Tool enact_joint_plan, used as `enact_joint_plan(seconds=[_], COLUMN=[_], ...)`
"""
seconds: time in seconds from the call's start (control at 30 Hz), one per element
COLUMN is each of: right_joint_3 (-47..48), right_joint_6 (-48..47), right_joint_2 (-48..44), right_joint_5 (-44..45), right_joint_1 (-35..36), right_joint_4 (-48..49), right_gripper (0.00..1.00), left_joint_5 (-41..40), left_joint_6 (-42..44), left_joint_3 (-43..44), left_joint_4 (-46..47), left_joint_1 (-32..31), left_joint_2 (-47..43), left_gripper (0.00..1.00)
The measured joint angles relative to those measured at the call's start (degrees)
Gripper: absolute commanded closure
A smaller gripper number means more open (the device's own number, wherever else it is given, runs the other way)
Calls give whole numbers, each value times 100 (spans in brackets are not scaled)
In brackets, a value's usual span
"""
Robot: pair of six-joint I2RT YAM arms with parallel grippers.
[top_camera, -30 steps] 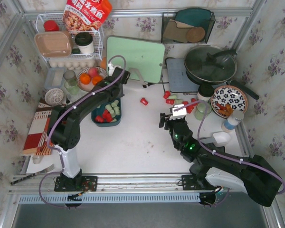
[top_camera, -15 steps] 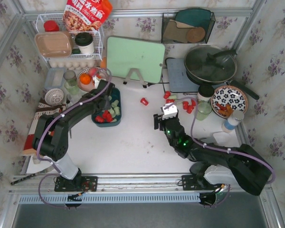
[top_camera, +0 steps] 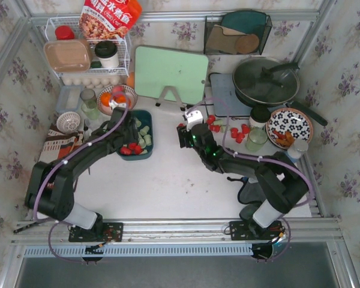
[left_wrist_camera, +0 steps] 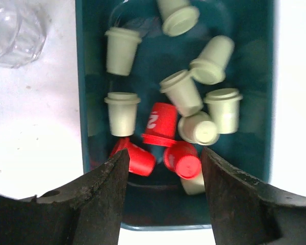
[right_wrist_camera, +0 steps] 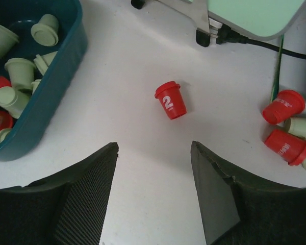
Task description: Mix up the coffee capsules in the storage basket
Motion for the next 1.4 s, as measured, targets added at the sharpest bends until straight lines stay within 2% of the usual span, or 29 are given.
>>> enact_joint_plan(seconds=[0.2, 0.57, 0.93, 1.23, 1.33, 1.4], right_joint_3=[885, 1825, 2479, 2702, 2702, 2702], right_joint_6=[55, 105, -35, -98, -98, -98], right_joint_2=[861, 2072, 2680, 2959, 2959, 2959], right_joint_5=[-485, -1193, -1207, -1200, -1215, -1224], right_joint_1=[-448, -879, -905, -907, -907, -907], right_joint_4=[-466, -804, -1110, -1305, -1320, -1320], right_gripper=[39, 44, 47, 61, 62, 67], left_joint_5=[568, 188, 111, 127, 127, 127], left_joint_6=[-175, -118, -245, -345, -365, -382], left_joint_3=[87, -1019, -1248, -1244, -1244, -1244], left_joint_4=[-131, -144, 9, -2, -2, -2], left_joint_1=[-35, -208, -271, -275, -275, -275], left_joint_2=[-822, -1574, -2096, -2140, -2192, -2208], left_gripper=[38, 39, 38, 38, 38, 38])
